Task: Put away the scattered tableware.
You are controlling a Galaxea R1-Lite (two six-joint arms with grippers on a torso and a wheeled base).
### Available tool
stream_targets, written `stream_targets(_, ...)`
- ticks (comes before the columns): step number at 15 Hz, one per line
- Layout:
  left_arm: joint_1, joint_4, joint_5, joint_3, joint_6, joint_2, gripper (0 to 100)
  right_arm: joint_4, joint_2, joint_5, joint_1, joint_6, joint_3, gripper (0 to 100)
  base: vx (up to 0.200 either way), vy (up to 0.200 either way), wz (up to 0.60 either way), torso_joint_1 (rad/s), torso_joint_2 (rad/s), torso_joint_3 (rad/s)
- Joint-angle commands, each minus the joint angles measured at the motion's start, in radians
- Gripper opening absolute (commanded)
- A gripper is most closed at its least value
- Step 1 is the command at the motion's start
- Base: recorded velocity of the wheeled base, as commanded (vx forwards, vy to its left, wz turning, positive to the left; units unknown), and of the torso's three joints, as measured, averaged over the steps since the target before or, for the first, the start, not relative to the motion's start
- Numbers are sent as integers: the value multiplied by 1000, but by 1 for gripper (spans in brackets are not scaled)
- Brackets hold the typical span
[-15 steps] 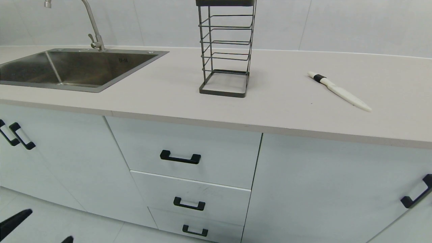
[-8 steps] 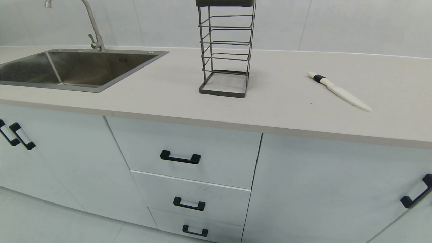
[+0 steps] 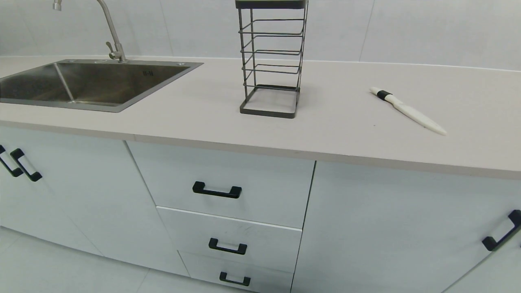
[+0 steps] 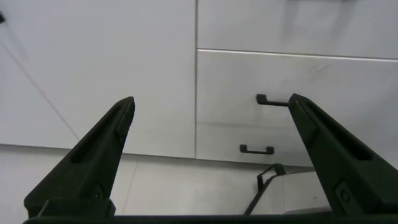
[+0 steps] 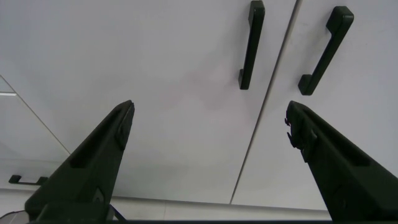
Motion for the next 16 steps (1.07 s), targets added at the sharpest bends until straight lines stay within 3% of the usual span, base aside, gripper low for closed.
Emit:
stream_targets(1,11,-2,-11,0,-5,-35,100,-1,2,0,-2,0,0,100,0,0,-600,-2,2,2)
stream_targets(7,9,-1,-11,0,-2,-38,100,-1,2,0,0,0,0,100,0,0,0,0,0,0)
stream_targets(10,9,-1,-6,0,-8,-38,100,-1,2,0,0,0,0,100,0,0,-600,4,-2,7)
stream_targets(16,9,1,-8,0,-7,-38,100,-1,2,0,0,0,0,100,0,0,0,0,0,0)
